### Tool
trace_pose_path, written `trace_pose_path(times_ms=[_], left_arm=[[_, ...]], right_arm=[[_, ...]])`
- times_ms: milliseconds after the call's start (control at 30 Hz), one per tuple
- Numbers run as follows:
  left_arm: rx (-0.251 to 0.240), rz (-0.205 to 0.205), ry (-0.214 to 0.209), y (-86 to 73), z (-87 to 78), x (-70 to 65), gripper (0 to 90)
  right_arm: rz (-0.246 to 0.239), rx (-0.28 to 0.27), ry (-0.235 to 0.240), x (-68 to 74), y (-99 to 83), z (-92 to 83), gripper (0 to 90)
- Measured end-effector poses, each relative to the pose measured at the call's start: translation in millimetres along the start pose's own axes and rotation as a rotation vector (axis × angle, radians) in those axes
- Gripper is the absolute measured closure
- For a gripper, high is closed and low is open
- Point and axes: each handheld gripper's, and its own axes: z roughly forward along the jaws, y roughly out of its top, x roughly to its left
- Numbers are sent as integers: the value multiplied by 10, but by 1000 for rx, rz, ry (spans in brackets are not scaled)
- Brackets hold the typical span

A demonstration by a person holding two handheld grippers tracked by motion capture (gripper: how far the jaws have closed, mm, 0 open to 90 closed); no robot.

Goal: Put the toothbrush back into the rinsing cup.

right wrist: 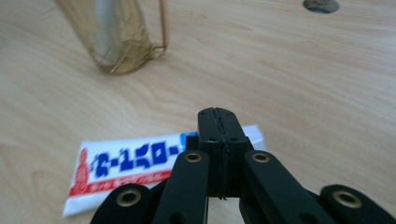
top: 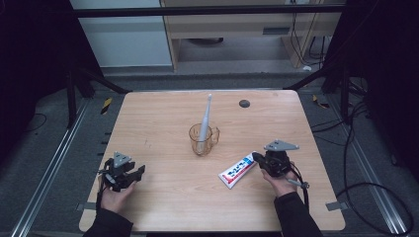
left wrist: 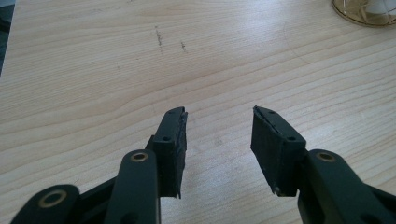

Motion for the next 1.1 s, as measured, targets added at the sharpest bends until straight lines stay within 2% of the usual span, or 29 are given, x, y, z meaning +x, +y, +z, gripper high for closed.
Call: trace_pose_path(times_ms=[233, 367, 467, 600, 700, 800, 1100], left_arm=[[-1, -3, 0, -4, 2, 10, 548], [-1, -3, -1, -4, 3, 11, 548], [1, -1, -1, -3, 6, 12, 548], [1, 0, -2, -2, 6, 8, 548], [0, 0, -3, -2, 3, 3, 548], [0, 0, -3, -2, 5, 1, 548], [0, -1, -3, -4, 4, 0, 547]], right_arm=[[28, 14, -43, -142, 135, 292, 900], [26, 40, -58, -207, 130, 441, 900], [18, 79, -74, -247, 94, 511, 900], [18, 96, -75, -258, 89, 507, 900], [-4, 117, -88, -242, 92, 482, 900], [-8, 160, -83, -250, 86, 446, 900], [-39, 200, -71, -222, 25, 313, 900]])
